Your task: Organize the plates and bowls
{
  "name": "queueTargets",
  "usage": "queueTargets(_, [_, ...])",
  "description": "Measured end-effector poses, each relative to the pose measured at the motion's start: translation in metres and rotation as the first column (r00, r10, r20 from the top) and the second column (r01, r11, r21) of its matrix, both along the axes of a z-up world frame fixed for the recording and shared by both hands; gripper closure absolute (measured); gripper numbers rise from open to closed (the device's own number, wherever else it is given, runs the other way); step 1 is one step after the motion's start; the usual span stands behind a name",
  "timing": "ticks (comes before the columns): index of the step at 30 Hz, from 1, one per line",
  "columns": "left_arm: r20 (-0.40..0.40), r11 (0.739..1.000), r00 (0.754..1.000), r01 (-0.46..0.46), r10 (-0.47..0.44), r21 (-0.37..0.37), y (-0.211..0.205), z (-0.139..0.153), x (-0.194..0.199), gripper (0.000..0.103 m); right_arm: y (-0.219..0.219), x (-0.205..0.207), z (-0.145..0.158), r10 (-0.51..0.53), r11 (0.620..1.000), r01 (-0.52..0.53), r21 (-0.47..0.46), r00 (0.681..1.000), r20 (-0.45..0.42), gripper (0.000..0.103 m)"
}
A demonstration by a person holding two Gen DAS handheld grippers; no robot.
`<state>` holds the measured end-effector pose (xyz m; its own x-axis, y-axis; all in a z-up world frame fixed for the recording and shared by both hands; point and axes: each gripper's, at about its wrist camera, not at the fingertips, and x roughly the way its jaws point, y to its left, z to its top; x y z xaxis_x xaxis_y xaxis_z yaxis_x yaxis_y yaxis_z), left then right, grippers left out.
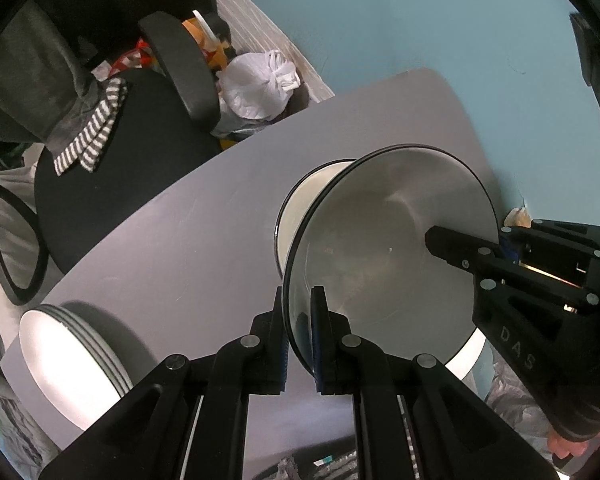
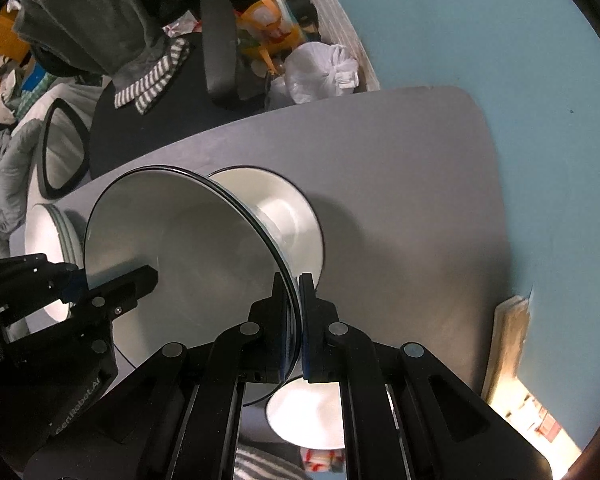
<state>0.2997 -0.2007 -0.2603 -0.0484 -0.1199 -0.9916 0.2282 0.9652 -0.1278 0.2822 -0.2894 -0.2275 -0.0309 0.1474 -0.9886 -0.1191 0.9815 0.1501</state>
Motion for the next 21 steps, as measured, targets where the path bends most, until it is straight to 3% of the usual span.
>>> queueTargets(21, [-0.054, 0.999, 0.998, 0.012, -0.009, 0.047, -0.003, -0.030, 0.012, 0.093, -0.004, 0.011, -0.029, 0.002, 1.000, -0.002, 0.001, 0.999, -0.051, 0.097])
